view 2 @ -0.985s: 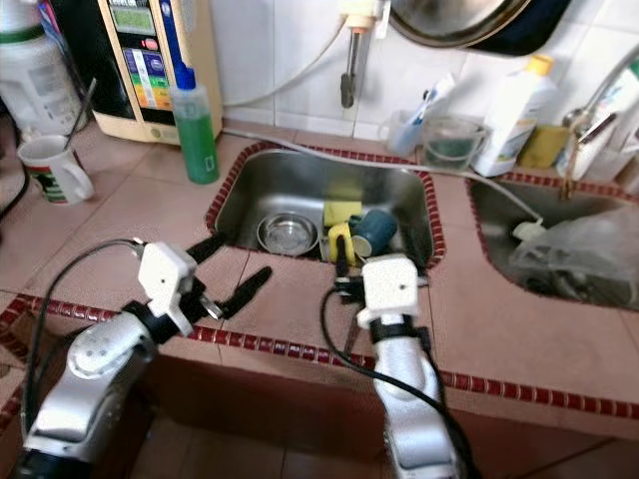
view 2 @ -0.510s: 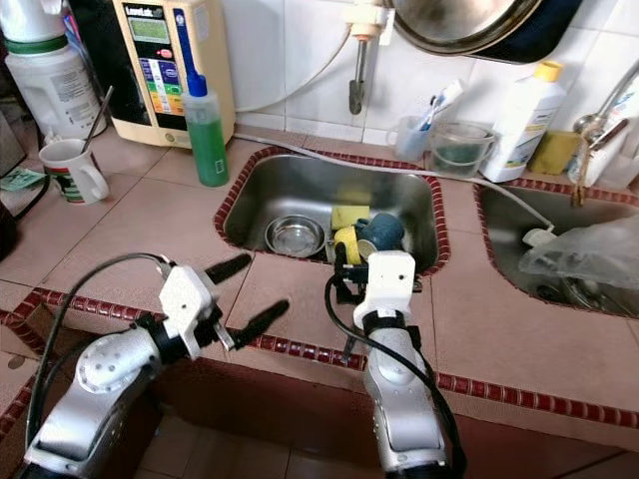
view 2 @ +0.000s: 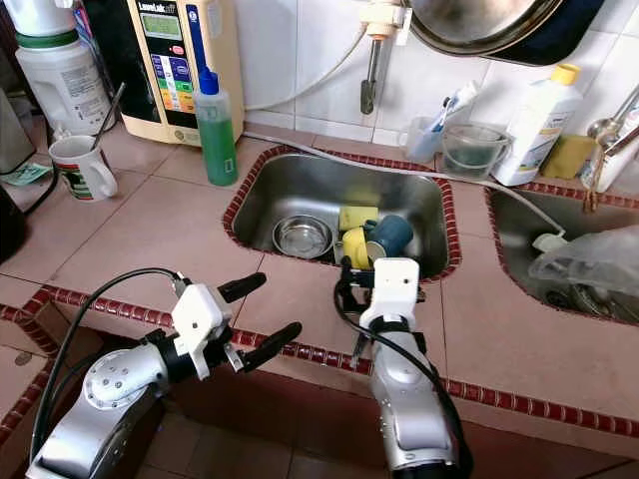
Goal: Kitchen organization
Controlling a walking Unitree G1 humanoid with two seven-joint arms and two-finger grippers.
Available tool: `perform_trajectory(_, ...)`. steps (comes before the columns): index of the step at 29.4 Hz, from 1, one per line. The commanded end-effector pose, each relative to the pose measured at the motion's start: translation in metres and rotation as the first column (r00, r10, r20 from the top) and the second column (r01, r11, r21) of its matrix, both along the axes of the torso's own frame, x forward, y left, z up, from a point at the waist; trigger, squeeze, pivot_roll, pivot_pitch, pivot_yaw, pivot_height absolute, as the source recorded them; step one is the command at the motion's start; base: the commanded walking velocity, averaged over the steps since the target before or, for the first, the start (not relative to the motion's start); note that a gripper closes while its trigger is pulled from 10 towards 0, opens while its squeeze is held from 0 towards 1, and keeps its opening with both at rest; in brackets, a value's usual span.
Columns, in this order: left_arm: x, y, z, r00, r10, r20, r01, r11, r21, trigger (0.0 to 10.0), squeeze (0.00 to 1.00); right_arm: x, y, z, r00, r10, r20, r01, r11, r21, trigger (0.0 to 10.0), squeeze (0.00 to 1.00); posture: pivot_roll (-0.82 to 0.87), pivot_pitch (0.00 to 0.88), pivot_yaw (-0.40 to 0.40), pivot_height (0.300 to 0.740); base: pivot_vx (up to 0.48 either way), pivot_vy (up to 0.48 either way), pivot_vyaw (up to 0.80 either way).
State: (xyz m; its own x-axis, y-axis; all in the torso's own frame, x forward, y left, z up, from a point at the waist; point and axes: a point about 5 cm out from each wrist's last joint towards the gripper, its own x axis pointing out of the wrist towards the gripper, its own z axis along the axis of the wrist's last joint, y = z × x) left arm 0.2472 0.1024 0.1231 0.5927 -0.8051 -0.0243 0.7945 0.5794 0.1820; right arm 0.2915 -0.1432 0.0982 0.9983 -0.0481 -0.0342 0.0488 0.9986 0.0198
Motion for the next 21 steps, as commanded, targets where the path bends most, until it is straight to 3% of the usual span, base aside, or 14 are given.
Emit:
perform_trajectory(1, -0.001, -0.005, 0.003, 1.000, -0.022, 0.009, 0.021, 1.000, 0.006, 10.0, 0.00, -0.002, -0.012, 0.002, 0.998, -0.055, 0.006, 0.055, 0.998, 0.002, 10.0, 0.00, 0.00, 0.002, -0.042, 0.731, 0.000, 0.000, 0.00)
perform_trajectory(2, -0.001, -0.006, 0.003, 1.000, -0.025, 0.004, 0.025, 1.000, 0.005, 10.0, 0.00, -0.004, -0.020, 0.003, 0.995, -0.094, 0.016, 0.094, 0.995, -0.013, 10.0, 0.00, 0.00, 0.001, -0.038, 0.731, 0.000, 0.000, 0.00)
perform_trajectory(8, -0.004, -0.012, -0.002, 0.999, -0.053, -0.011, 0.054, 0.998, 0.014, 10.0, 0.00, -0.006, -0.030, 0.005, 0.993, -0.119, 0.026, 0.120, 0.992, -0.037, 10.0, 0.00, -0.01, 0.000, -0.032, 0.731, 0.000, 0.000, 0.00)
perform_trajectory(21, -0.006, -0.015, 0.002, 0.996, -0.085, 0.000, 0.085, 0.996, 0.015, 10.0, 0.00, -0.008, -0.052, -0.002, 0.999, -0.035, -0.028, 0.034, 0.999, -0.030, 10.0, 0.00, -0.02, 0.000, -0.022, 0.731, 0.000, 0.000, 0.00)
